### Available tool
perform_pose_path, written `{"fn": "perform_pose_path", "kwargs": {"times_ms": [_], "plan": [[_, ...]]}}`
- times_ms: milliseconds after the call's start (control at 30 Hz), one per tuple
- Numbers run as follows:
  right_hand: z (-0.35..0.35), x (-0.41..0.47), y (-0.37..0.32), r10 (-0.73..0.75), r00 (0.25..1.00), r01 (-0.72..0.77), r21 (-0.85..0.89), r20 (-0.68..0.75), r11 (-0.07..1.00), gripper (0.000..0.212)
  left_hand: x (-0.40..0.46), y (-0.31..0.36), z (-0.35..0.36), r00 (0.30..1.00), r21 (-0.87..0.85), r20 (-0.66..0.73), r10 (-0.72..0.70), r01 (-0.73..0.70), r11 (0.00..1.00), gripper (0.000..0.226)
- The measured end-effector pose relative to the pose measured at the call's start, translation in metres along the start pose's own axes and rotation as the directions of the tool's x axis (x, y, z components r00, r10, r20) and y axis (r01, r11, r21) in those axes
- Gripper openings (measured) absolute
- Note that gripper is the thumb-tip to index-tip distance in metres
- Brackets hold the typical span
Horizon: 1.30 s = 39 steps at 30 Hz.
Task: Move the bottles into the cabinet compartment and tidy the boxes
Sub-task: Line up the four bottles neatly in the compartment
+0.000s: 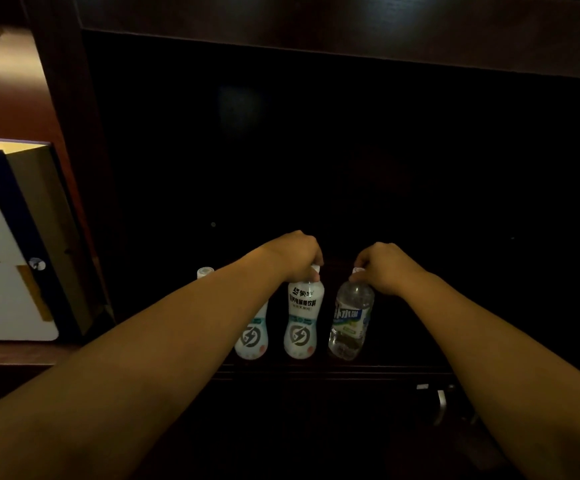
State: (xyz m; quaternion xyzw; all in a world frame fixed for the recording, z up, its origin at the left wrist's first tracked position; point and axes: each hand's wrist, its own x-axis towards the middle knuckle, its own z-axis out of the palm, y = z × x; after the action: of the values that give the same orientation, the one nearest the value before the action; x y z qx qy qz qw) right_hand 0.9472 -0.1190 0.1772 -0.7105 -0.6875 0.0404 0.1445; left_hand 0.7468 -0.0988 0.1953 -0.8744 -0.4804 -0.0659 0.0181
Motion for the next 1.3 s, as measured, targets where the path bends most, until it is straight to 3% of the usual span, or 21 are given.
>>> {"fn": "perform_pose_path", "kwargs": {"times_ms": [233, 633, 800, 900, 1033, 1167, 1300], "plan": [[0.005, 0.0, -0.006, -0.085, 0.996, 0.085, 0.007, -0.025, 0.996, 0.041, -0.001, 0.012, 0.003, 0.996, 0.044, -0.075, -0.044, 0.048, 0.998, 0.045], [0.005, -0.007, -0.006, -0.11, 0.994, 0.11, 0.044, -0.018, 0.993, 0.042, -0.003, 0.018, 0.007, 0.988, 0.023, -0.109, -0.107, 0.11, 0.994, 0.044], [0.017, -0.019, 0.006, -0.102, 0.995, 0.098, 0.263, -0.001, 0.96, 0.063, -0.012, 0.013, 0.026, 0.973, -0.207, -0.14, -0.185, 0.154, 0.966, 0.053], [0.031, -0.029, 0.018, -0.072, 0.997, 0.078, 0.407, -0.03, 0.91, 0.077, -0.031, 0.01, 0.058, 0.96, -0.437, -0.166, -0.226, 0.133, 0.889, 0.082], [0.055, -0.039, 0.027, 0.008, 0.998, 0.023, 0.535, -0.055, 0.844, 0.091, -0.05, 0.02, 0.104, 0.901, -0.594, -0.272, -0.338, 0.119, 0.796, 0.105], [0.087, -0.048, 0.035, 0.09, 0.996, -0.086, 0.61, 0.024, 0.788, 0.106, -0.058, 0.027, 0.141, 0.864, -0.775, -0.159, -0.477, 0.19, 0.603, 0.114], [0.122, -0.056, 0.041, 0.158, 0.984, -0.17, 0.637, 0.076, 0.751, 0.103, -0.065, 0.038, 0.175, 0.849, -0.847, -0.005, -0.528, 0.277, 0.453, 0.117]]}}
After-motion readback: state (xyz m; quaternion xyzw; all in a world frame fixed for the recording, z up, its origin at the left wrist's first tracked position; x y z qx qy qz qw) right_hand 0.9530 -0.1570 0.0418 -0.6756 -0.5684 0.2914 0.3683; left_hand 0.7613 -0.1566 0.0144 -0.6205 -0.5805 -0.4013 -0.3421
